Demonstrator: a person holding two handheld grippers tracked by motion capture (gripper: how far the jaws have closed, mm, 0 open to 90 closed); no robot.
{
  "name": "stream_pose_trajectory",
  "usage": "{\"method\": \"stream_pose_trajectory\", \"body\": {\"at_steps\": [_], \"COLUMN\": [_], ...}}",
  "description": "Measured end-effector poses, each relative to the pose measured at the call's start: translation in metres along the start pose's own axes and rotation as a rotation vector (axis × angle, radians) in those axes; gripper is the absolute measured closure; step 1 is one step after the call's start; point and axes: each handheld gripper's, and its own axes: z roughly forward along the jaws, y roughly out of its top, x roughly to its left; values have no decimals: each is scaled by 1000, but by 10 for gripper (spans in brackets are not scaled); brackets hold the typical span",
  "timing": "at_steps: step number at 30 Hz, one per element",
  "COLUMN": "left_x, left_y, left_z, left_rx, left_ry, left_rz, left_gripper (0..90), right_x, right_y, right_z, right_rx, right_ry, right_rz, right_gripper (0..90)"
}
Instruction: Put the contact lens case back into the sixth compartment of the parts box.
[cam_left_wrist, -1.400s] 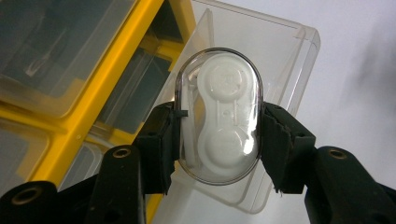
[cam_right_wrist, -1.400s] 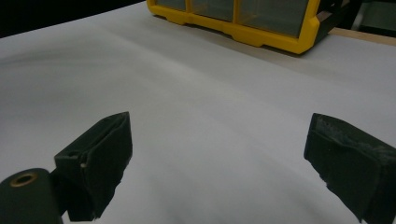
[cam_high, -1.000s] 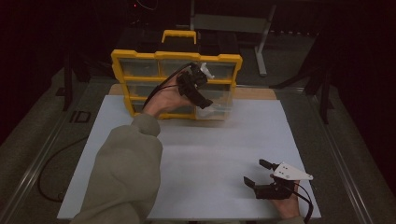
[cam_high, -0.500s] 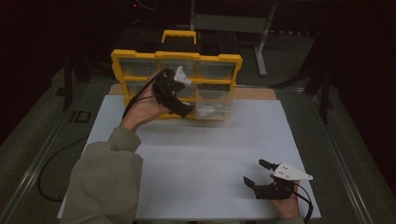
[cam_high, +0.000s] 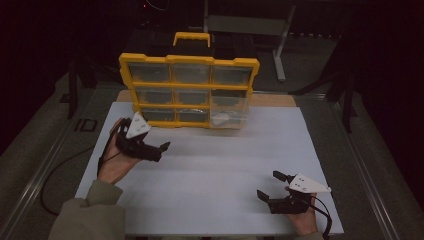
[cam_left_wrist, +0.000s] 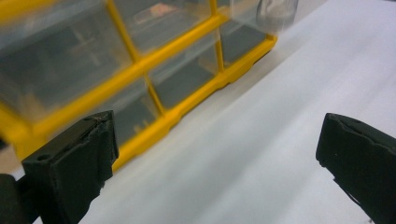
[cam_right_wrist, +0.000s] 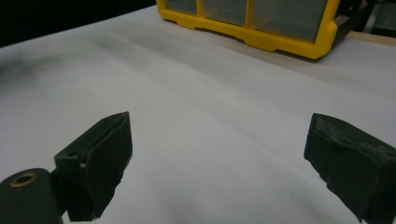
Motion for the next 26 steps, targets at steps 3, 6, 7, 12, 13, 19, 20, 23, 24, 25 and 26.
{"method": "stream_pose_trajectory", "body": {"at_steps": [3,6,7,12,13,19,20,23,24,25,26], "left_x": [-2,-6,-7,-10,-10,-10,-11,-14,-14,-13,-13], "left_y": [-30,-57,-62,-88,-90,-103,-106,-112,-113,-113,-113], "left_z": [-7,-16,-18,-32,-36,-54,-56,-58,-58,-58,-58], "left_rx": [-24,-54,-68,-101,-108,-173,-177,-164,-163,-167,-171], "left_ry": [7,55,71,100,102,105,104,114,119,123,127], "left_rz": [-47,-87,-103,-140,-146,-174,-177,-169,-168,-170,-175], "left_gripper": [0,0,0,0,0,0,0,1,1,0,0], "right_x": [-1,-1,-1,-3,-3,-3,-2,-1,-1,-1,0], "right_y": [0,1,2,4,5,12,11,9,9,8,7], "right_z": [2,2,3,7,9,14,15,13,13,11,10], "right_rx": [0,-9,-15,-17,-23,-33,-29,-17,-20,-26,-20], "right_ry": [-3,-1,-2,5,5,-7,-7,-15,-19,-22,-28], "right_rz": [2,5,9,6,6,-12,-17,-23,-19,-26,-31], "right_gripper": [78,78,78,78,78,78,78,78,78,78,78]}}
